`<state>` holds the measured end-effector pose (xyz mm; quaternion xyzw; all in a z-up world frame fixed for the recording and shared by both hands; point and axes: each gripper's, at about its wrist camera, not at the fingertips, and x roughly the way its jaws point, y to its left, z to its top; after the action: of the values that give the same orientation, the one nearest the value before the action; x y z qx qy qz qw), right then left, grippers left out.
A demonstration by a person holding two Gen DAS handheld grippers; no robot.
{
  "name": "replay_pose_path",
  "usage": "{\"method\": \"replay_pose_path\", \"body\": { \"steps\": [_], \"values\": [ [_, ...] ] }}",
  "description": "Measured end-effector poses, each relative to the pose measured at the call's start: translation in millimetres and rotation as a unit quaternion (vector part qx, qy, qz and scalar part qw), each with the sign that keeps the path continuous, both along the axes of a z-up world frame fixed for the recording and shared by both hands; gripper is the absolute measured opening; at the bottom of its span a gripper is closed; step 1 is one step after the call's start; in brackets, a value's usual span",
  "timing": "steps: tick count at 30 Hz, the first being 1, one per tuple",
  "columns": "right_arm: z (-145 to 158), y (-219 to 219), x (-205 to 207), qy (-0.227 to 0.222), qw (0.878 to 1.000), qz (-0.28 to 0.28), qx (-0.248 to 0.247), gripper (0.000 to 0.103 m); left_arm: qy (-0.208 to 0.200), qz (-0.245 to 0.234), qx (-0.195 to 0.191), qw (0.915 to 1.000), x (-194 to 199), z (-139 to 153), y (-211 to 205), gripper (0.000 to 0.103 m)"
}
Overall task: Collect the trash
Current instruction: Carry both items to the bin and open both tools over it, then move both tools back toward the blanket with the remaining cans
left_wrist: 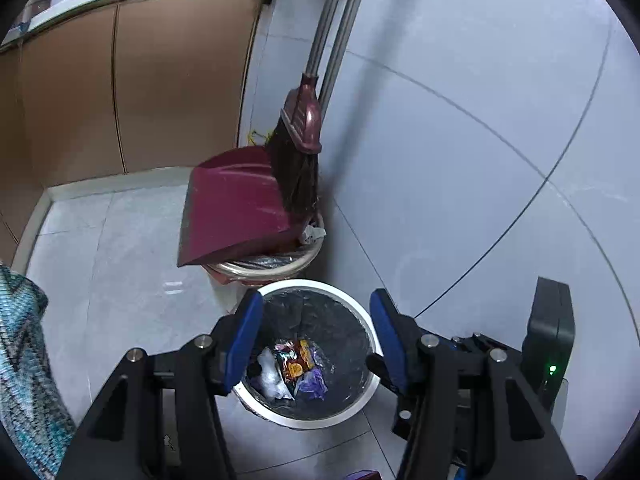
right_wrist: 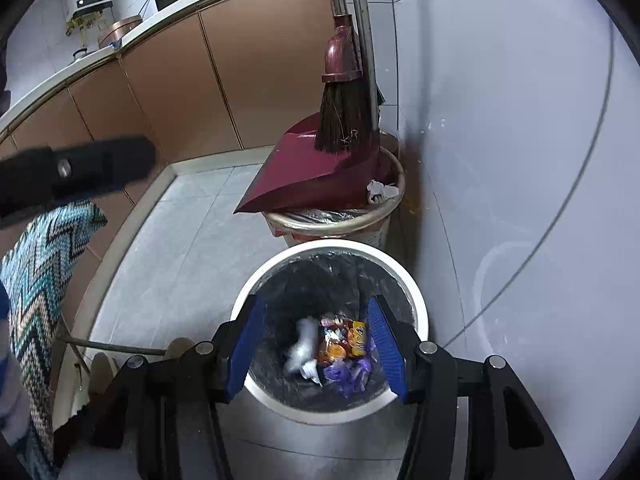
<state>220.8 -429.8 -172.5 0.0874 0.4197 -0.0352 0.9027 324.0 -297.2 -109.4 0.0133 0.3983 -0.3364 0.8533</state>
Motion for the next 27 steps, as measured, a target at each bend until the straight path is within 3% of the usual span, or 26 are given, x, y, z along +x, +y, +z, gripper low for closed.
{"method": "replay_pose_path", "body": {
  "steps": [7,16,21,27],
  "values": [
    [33.6,18.2,-30.4,-0.03,1.0,0.001,0.002,0.052,-0.044,0.031,-0.024,0.9983,-39.0,38.5,50.0,0.054],
    [117.6,73.4,-86.1,-0.105,0.994,0.032,-0.011,0.052,-0.099,0.068,-0.033,0.9922,-111.5,95.8,135.4,0.054],
    [155.3,114.7,-114.2,-0.134,0.989,0.066,-0.02,0.057,-0.141,0.11,-0.032,0.9833,-159.0,120.4,189.4,0.054],
    [179.5,169.2,-141.8,-0.156,0.98,0.117,-0.028,0.068,-0.175,0.177,-0.011,0.9685,-209.9,135.0,252.0,0.063]
  ]
}}
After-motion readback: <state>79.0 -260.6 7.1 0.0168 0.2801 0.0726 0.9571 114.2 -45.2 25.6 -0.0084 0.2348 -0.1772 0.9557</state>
